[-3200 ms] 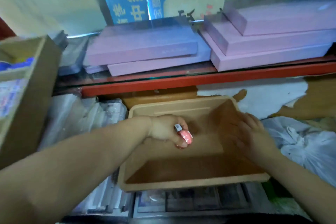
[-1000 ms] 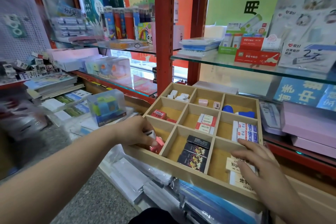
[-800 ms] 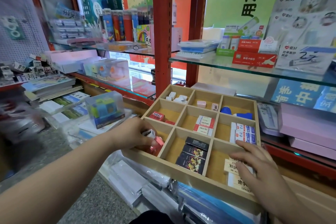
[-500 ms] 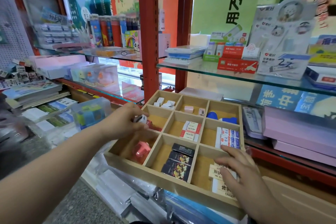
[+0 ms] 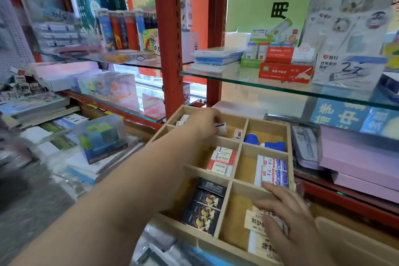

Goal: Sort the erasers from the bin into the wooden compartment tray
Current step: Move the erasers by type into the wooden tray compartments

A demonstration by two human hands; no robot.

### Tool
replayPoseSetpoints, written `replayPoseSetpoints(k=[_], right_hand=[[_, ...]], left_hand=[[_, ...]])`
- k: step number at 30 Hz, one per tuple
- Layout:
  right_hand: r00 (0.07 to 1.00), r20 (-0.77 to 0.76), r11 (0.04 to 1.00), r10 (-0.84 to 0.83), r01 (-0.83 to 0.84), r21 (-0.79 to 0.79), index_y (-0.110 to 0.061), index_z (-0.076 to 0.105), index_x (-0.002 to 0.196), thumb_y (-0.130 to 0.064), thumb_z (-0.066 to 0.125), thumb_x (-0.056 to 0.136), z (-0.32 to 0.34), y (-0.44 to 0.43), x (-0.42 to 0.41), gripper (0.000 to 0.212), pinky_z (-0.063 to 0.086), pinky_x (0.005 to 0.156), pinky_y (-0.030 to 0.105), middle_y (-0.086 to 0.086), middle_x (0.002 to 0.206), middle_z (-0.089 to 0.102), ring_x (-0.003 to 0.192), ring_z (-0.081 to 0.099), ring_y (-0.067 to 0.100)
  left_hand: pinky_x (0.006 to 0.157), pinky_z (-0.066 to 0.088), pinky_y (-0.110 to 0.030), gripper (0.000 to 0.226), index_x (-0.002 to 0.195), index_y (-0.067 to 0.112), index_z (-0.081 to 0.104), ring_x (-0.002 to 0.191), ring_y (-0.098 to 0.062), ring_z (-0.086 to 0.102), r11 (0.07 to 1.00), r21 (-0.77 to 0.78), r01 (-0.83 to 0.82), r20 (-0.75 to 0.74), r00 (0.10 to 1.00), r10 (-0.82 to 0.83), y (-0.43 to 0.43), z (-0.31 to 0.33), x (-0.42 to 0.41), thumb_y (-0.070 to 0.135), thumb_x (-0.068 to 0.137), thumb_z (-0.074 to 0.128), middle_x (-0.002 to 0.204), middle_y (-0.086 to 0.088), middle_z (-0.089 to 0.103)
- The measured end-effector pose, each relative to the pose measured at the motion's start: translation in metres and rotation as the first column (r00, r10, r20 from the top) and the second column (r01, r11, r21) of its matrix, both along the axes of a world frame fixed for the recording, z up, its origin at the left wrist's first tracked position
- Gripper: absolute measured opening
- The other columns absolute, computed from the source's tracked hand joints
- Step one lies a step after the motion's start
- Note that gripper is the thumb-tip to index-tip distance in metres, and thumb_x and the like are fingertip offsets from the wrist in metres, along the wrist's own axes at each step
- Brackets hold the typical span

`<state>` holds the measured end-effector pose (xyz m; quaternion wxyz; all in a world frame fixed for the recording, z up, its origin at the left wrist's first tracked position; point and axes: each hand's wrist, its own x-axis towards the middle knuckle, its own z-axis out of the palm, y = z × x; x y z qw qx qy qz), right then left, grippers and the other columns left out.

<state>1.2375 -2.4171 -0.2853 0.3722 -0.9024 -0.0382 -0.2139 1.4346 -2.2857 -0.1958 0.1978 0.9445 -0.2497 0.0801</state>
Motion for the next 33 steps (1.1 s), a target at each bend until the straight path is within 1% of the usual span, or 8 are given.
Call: replayPoseSetpoints(k=[5, 10, 15, 19, 22, 26, 29, 33], right_hand=[[0.988, 0.141, 0.996, -0.055, 0.064, -0.064, -0.053, 0.047, 0.089, -0.042, 0.038, 0.068, -0.010, -0.003, 0.005, 0.026, 0.034, 0.086, 0.038, -0.058, 0.120, 0.025, 0.109, 0.032, -0.010], [0.999, 0.044, 0.999, 0.008, -0.009, 0.032, -0.072, 0.046, 0.078, -0.052, 0.031, 0.063, -0.006, -0.002, 0.002, 0.029, 0.023, 0.098, 0.030, -0.061, 0.118, 0.021, 0.114, 0.026, -0.016], [1.000, 0.010, 0.998, 0.025, -0.025, 0.052, -0.070, 0.045, 0.086, -0.057, 0.026, 0.060, -0.004, -0.001, -0.003, 0.035, 0.017, 0.099, 0.021, -0.060, 0.118, 0.021, 0.113, 0.015, -0.031], [0.999, -0.019, 0.995, 0.041, -0.039, 0.088, -0.049, 0.056, 0.072, -0.044, 0.037, 0.072, -0.001, -0.001, -0.007, 0.020, 0.019, 0.107, 0.029, -0.045, 0.111, 0.037, 0.115, 0.026, -0.019], [0.999, -0.002, 0.997, 0.049, -0.049, 0.064, -0.050, 0.049, 0.076, -0.049, 0.033, 0.071, 0.003, 0.001, -0.009, 0.017, 0.017, 0.105, 0.027, -0.041, 0.112, 0.033, 0.119, 0.028, -0.005], [0.999, -0.028, 0.998, 0.046, -0.045, 0.051, -0.047, 0.049, 0.078, -0.034, 0.035, 0.072, 0.006, 0.004, -0.013, 0.020, 0.013, 0.103, 0.021, -0.025, 0.120, 0.040, 0.121, 0.026, -0.001], [0.998, -0.039, 0.997, 0.044, -0.042, 0.061, -0.046, 0.049, 0.077, -0.033, 0.035, 0.072, 0.009, 0.005, -0.015, 0.020, 0.014, 0.101, 0.020, -0.020, 0.122, 0.040, 0.121, 0.027, 0.000], [0.998, -0.035, 0.997, 0.044, -0.042, 0.061, -0.045, 0.050, 0.077, -0.033, 0.036, 0.079, 0.009, 0.005, -0.015, 0.018, 0.013, 0.101, 0.019, -0.020, 0.120, 0.040, 0.120, 0.027, -0.001]], left_hand=[[0.093, 0.047, -0.034, 0.032, 0.115, 0.014, 0.060, 0.104, -0.021, 0.057, 0.997, -0.075, -0.003, -0.139, 0.990, -0.007, -0.002, -0.011, 0.010, 0.005, 0.085, 0.056, 0.110, -0.005, 0.063], [0.090, 0.040, -0.021, 0.046, 0.135, 0.017, 0.044, 0.115, -0.019, 0.050, 0.991, -0.131, 0.040, -0.126, 0.990, -0.057, 0.004, 0.001, -0.011, 0.009, 0.091, 0.052, 0.128, -0.003, 0.052], [0.075, 0.045, -0.015, 0.019, 0.104, 0.019, 0.067, 0.087, -0.007, 0.058, 0.991, -0.131, -0.033, 0.037, 0.999, 0.038, 0.058, 0.007, -0.054, 0.020, 0.085, 0.062, 0.092, 0.013, 0.062], [0.063, 0.039, -0.016, 0.013, 0.092, 0.015, 0.072, 0.085, -0.015, 0.060, 0.989, 0.000, -0.148, -0.060, 0.987, 0.148, 0.122, 0.008, -0.094, 0.022, 0.082, 0.066, 0.076, 0.010, 0.061], [0.072, 0.042, -0.021, 0.023, 0.101, 0.016, 0.068, 0.088, -0.013, 0.059, 0.974, 0.158, -0.165, -0.156, 0.969, 0.190, 0.143, -0.002, -0.116, 0.030, 0.084, 0.063, 0.092, 0.005, 0.066], [0.081, 0.038, -0.021, 0.041, 0.120, 0.022, 0.057, 0.106, -0.013, 0.054, 0.934, 0.302, -0.190, -0.242, 0.933, 0.268, 0.143, -0.022, -0.124, 0.045, 0.086, 0.056, 0.119, 0.003, 0.060], [0.074, 0.032, -0.019, 0.038, 0.119, 0.024, 0.058, 0.109, -0.013, 0.053, 0.941, 0.214, -0.262, -0.182, 0.936, 0.302, 0.133, -0.032, -0.123, 0.046, 0.089, 0.051, 0.119, 0.003, 0.060], [0.091, 0.028, -0.025, 0.038, 0.119, 0.024, 0.053, 0.114, -0.013, 0.050, 0.938, 0.075, -0.338, -0.124, 0.931, 0.345, 0.124, -0.039, -0.120, 0.044, 0.086, 0.055, 0.117, 0.007, 0.060]])
